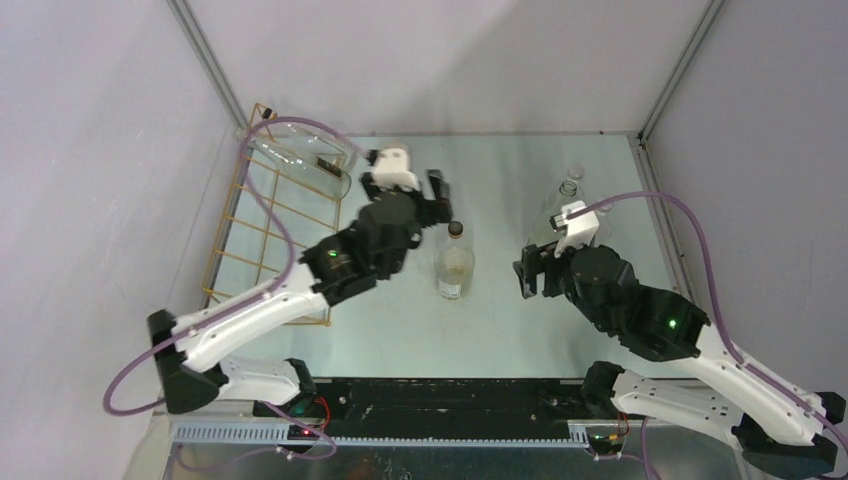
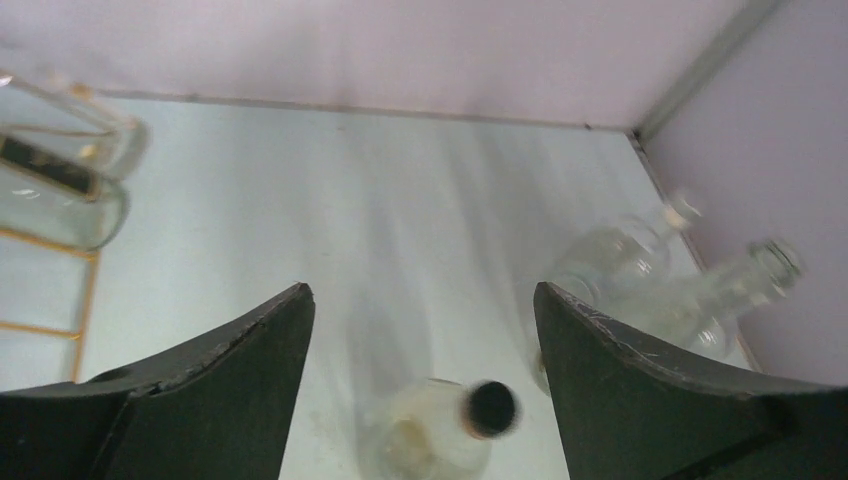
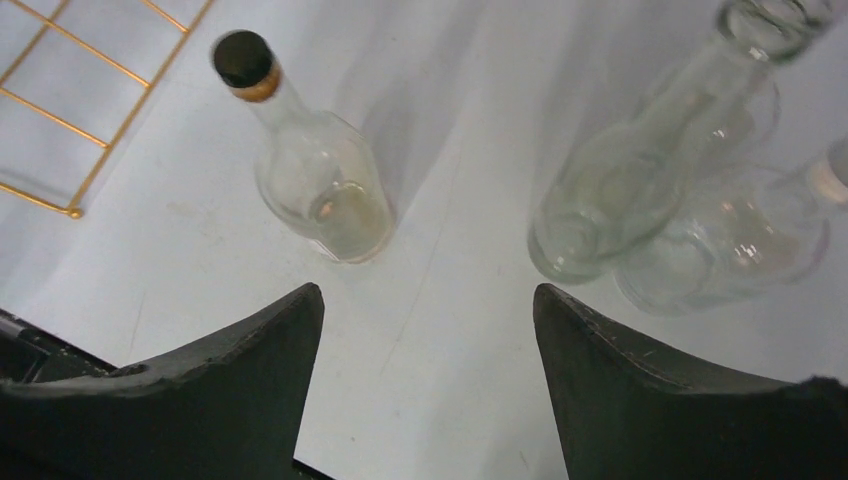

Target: Take the wine bottle off the wine rack

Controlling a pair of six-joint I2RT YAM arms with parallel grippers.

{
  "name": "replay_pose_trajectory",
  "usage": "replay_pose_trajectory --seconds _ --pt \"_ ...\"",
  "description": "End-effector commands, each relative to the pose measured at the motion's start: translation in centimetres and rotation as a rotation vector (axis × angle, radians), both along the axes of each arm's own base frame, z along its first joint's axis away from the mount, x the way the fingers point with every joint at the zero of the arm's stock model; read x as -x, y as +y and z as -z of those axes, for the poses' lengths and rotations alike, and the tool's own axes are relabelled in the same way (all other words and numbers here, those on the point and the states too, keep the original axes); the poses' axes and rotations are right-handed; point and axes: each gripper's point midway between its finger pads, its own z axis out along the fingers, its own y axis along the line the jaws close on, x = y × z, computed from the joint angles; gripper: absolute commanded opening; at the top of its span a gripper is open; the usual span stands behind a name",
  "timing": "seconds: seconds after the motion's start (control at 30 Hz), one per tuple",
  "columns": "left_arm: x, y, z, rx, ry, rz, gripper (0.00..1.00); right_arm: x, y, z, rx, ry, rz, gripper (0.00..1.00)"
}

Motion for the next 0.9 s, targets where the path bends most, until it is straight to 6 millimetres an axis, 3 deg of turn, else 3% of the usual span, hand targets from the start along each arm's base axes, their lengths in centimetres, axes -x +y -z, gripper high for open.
replay_pose_trajectory --seconds 0.0,0.03,0.07,0.1,0.13,0.17,0.2,0.37,0.43,0.7,0.87 --pt "-0.6 7.4 0.4 0.053 0.059 -0.121 0.87 -1.2 4.4 -2.4 -0.084 -0.077 -0.121 0.81" --pt "-0.4 9.3 0.0 0.09 0.054 -0.157 0.88 -1.3 4.9 -2.6 -0.092 -0.084 -0.13 0.82" --pt "-0.2 10.3 1.6 0.062 0.078 -0.177 0.88 -1.8 5.9 -3.0 -0.108 -0.098 -0.146 0.82" --pt "0.4 11.8 1.2 0.097 0.071 -0.2 0.88 -2.0 6.4 -3.2 -0.116 -0.105 -0.156 0.82" --pt "0.8 12.7 2.8 0.073 0.094 -0.222 0.89 -2.4 7.5 -3.5 -0.129 -0.117 -0.173 0.83" --pt "1.4 13.7 2.5 0.108 0.087 -0.236 0.89 -2.6 7.9 -3.5 -0.134 -0.123 -0.178 0.83" --pt "1.9 14.3 4.0 0.086 0.111 -0.242 0.89 -3.2 9.0 -3.6 -0.141 -0.13 -0.185 0.83" --pt "4.6 17.7 6.2 0.162 0.145 -0.293 0.9 -5.4 12.0 -3.2 -0.132 -0.115 -0.187 0.85" --pt "5.3 18.7 7.2 0.183 0.157 -0.32 0.9 -6.4 13.3 -2.2 -0.108 -0.097 -0.19 0.85" --pt "6.2 20.1 6.9 0.21 0.141 -0.339 0.9 -8.8 15.2 0.0 -0.11 -0.044 -0.183 0.85" --pt "5.9 19.7 6.9 0.204 0.148 -0.335 0.9 -10.3 15.5 1.8 -0.124 0.01 -0.163 0.8"
